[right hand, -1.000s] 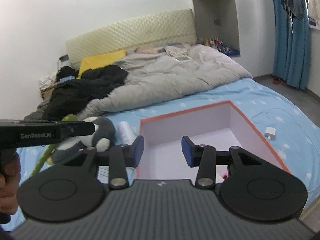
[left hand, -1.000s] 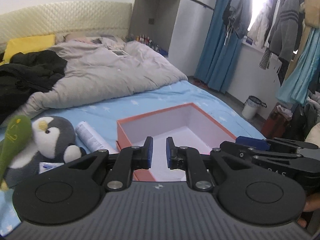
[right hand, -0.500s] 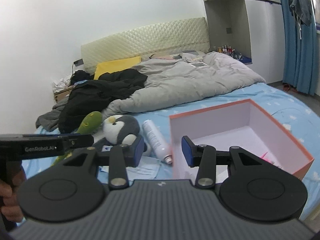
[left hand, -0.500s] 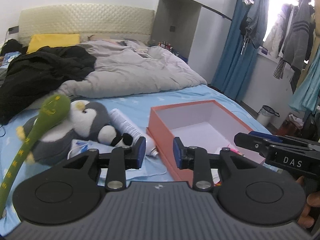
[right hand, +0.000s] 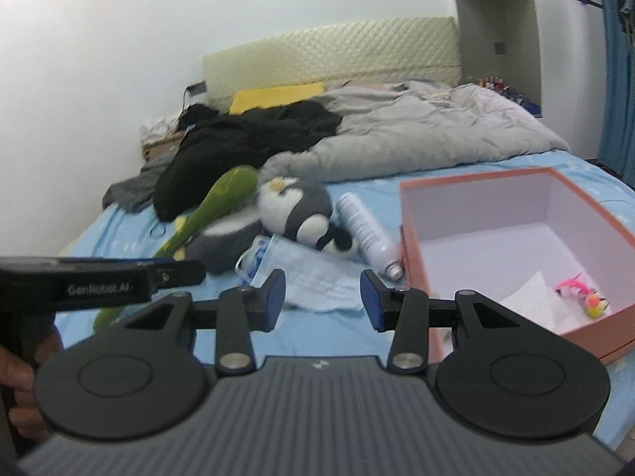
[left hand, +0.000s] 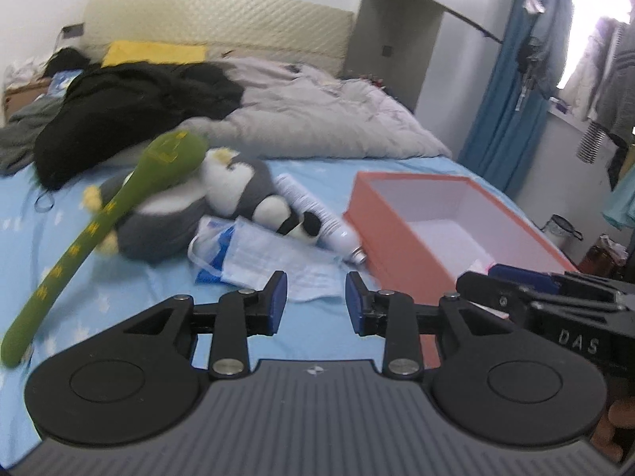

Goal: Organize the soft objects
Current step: 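Withdraw both tools toward the blue face mask and snack bag, then grasp the blue face mask with the right tool while the left tool grasps the clear bag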

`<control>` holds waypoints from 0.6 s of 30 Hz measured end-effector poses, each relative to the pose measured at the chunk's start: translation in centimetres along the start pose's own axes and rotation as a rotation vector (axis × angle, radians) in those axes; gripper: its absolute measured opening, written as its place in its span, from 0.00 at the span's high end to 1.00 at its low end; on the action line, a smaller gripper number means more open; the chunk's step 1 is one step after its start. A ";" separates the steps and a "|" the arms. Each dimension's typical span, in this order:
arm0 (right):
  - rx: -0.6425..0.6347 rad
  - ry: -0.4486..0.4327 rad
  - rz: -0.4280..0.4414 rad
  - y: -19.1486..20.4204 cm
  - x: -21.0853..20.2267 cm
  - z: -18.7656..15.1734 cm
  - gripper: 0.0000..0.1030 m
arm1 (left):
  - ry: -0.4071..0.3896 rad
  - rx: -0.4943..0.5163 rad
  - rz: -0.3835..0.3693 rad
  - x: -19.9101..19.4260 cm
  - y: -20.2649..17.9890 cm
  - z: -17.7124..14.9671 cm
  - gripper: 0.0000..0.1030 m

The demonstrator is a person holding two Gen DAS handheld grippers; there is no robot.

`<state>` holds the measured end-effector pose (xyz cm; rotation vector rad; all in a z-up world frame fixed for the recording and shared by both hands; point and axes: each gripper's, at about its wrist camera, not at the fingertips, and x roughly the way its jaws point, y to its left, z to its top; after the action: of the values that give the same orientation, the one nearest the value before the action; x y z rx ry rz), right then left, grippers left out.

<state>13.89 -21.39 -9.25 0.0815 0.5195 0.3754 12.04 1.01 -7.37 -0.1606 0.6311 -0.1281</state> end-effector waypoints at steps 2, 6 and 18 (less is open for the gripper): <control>-0.007 0.017 0.008 0.5 0.3 -0.8 0.57 | 0.011 -0.024 0.013 0.1 0.7 -1.0 0.64; -0.023 0.055 0.018 1.4 0.9 -2.3 0.57 | 0.031 -0.059 0.041 0.4 1.8 -2.7 0.64; -0.111 0.158 0.035 3.3 4.3 -4.9 0.57 | 0.097 -0.165 0.079 4.4 5.8 -5.6 0.64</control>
<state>13.83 -16.82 -14.93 -0.0464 0.6529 0.4462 12.66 5.34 -15.47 -0.2896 0.7439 -0.0078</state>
